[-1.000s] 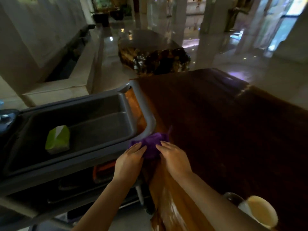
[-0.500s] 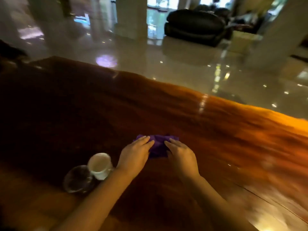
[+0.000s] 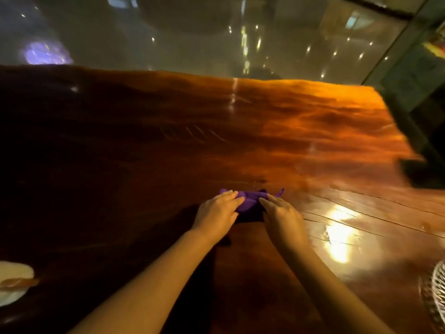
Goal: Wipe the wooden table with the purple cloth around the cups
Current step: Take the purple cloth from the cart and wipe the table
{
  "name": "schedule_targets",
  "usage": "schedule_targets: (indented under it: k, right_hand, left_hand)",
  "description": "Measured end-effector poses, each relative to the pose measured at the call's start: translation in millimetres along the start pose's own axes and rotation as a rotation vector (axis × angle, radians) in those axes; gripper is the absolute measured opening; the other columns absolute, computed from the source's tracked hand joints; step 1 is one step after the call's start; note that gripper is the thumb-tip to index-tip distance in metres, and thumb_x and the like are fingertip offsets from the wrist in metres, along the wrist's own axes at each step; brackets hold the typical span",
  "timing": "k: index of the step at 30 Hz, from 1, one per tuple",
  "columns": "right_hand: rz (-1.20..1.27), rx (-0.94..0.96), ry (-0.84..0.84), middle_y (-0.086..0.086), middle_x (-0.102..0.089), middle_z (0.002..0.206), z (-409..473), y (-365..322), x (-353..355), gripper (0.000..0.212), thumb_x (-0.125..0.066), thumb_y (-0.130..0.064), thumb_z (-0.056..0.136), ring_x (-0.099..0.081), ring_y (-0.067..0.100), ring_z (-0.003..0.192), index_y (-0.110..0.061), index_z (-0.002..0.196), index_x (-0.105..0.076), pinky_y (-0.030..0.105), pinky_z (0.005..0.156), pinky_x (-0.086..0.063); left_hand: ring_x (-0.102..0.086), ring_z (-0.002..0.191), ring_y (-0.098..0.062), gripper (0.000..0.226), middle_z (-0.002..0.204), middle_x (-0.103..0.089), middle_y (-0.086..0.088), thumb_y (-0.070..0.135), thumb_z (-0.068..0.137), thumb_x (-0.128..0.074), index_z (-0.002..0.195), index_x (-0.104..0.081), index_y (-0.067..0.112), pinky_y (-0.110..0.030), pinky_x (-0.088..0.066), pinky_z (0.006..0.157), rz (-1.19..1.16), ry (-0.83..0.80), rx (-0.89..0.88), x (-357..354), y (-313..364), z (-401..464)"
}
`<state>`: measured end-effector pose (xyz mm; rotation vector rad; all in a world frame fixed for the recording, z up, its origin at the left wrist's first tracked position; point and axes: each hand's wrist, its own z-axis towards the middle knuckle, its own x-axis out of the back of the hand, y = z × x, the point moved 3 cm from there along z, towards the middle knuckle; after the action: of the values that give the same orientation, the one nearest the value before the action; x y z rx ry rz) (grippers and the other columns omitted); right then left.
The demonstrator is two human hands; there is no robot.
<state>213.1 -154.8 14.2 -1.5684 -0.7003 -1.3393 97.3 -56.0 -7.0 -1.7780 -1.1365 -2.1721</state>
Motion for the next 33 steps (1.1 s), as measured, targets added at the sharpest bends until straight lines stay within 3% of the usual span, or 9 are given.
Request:
schedule_targets:
  k: [5, 9, 11, 14, 18, 22, 25, 29, 33]
  right_hand:
    - [-0.033, -0.043, -0.145, 0.014, -0.059, 0.127, -4.8, 45.3, -44.6, 0.036, -0.060, -0.011, 0.082, -0.053, 0.031, 0.117, -0.011, 0.118, -0.059, 0.038, 0.092, -0.045]
    - [-0.049, 0.054, -0.118, 0.016, -0.036, 0.147, -2.7, 57.1, -73.9, 0.050, -0.050, -0.036, 0.091, -0.026, 0.033, 0.138, -0.019, 0.136, -0.040, 0.050, 0.109, -0.027]
    - [-0.096, 0.184, -0.115, 0.008, -0.018, 0.153, 2.2, 54.3, -85.3, 0.055, -0.033, -0.050, 0.093, -0.008, 0.031, 0.142, -0.029, 0.143, -0.024, 0.057, 0.110, -0.013]
    - [-0.153, 0.339, -0.184, 0.002, -0.004, 0.155, 14.7, 52.9, -104.3, 0.060, -0.017, -0.062, 0.090, 0.004, 0.029, 0.143, -0.040, 0.144, -0.006, 0.057, 0.110, 0.001]
    - [-0.146, 0.418, -0.252, 0.000, -0.007, 0.156, 27.6, 64.0, -133.9, 0.062, -0.023, -0.065, 0.087, 0.002, 0.027, 0.143, -0.043, 0.143, -0.005, 0.061, 0.111, -0.008]
    - [-0.118, 0.208, -0.114, -0.002, -0.010, 0.156, 44.1, 74.2, -149.3, 0.065, -0.027, -0.069, 0.083, -0.001, 0.021, 0.144, -0.046, 0.142, -0.011, 0.059, 0.111, -0.012]
    - [-0.085, -0.084, -0.004, 0.001, -0.012, 0.157, 77.3, 79.7, -149.7, 0.070, -0.035, -0.067, 0.078, -0.001, 0.024, 0.144, -0.045, 0.141, -0.015, 0.063, 0.108, -0.008]
    - [-0.061, -0.442, 0.086, 0.010, -0.008, 0.157, 149.8, 85.6, -146.5, 0.072, -0.031, -0.065, 0.078, 0.002, 0.031, 0.143, -0.037, 0.142, -0.016, 0.070, 0.106, -0.006]
    - [-0.036, -0.589, 0.132, 0.014, -0.004, 0.157, 207.6, 74.3, -147.0, 0.071, -0.027, -0.068, 0.081, 0.004, 0.037, 0.142, -0.034, 0.143, -0.016, 0.072, 0.105, -0.003]
  left_hand:
    - [-0.027, 0.137, -0.016, 0.049, 0.148, -0.035, -0.006, 0.015, 0.087, -0.056, 0.134, -0.042, 0.018, -0.026, -0.020, 0.111, -0.077, -0.138, -0.016, -57.1, -8.1, 8.6]
    - [-0.022, 0.139, -0.017, 0.051, 0.150, -0.030, -0.006, 0.024, 0.090, -0.051, 0.138, -0.035, 0.019, -0.035, -0.017, 0.112, -0.022, -0.080, -0.008, -63.9, -49.2, -5.7]
    - [-0.011, 0.141, -0.014, 0.052, 0.153, -0.023, -0.003, 0.029, 0.091, -0.046, 0.140, -0.028, 0.025, -0.042, -0.012, 0.113, 0.048, 0.014, 0.082, -57.4, -78.8, -13.0]
    - [0.007, 0.141, -0.015, 0.057, 0.156, -0.004, 0.000, 0.041, 0.092, -0.035, 0.143, -0.010, 0.034, -0.054, -0.001, 0.111, 0.189, 0.078, 0.333, -46.6, -129.7, -20.6]
    - [0.024, 0.137, -0.018, 0.061, 0.154, 0.017, 0.002, 0.065, 0.082, -0.008, 0.135, 0.015, 0.044, -0.065, 0.008, 0.105, 0.290, -0.010, 0.620, -45.7, -185.0, -25.5]
    - [0.019, 0.139, -0.021, 0.067, 0.155, 0.012, 0.000, 0.069, 0.076, -0.001, 0.136, 0.016, 0.044, -0.070, 0.000, 0.103, 0.376, -0.013, 0.687, -59.2, -199.7, -29.9]
    - [0.014, 0.140, -0.022, 0.068, 0.156, 0.007, -0.001, 0.069, 0.077, -0.003, 0.138, 0.013, 0.043, -0.070, -0.004, 0.103, 0.410, 0.008, 0.689, -60.7, -200.2, -28.3]
    - [0.014, 0.140, -0.023, 0.068, 0.154, 0.009, -0.001, 0.069, 0.078, -0.003, 0.139, 0.013, 0.042, -0.071, -0.004, 0.103, 0.405, 0.026, 0.679, -62.2, -203.0, -28.4]
    - [0.016, 0.140, -0.023, 0.068, 0.153, 0.013, 0.000, 0.069, 0.078, -0.002, 0.138, 0.016, 0.043, -0.071, -0.004, 0.102, 0.411, 0.020, 0.666, -65.1, -205.5, -28.7]
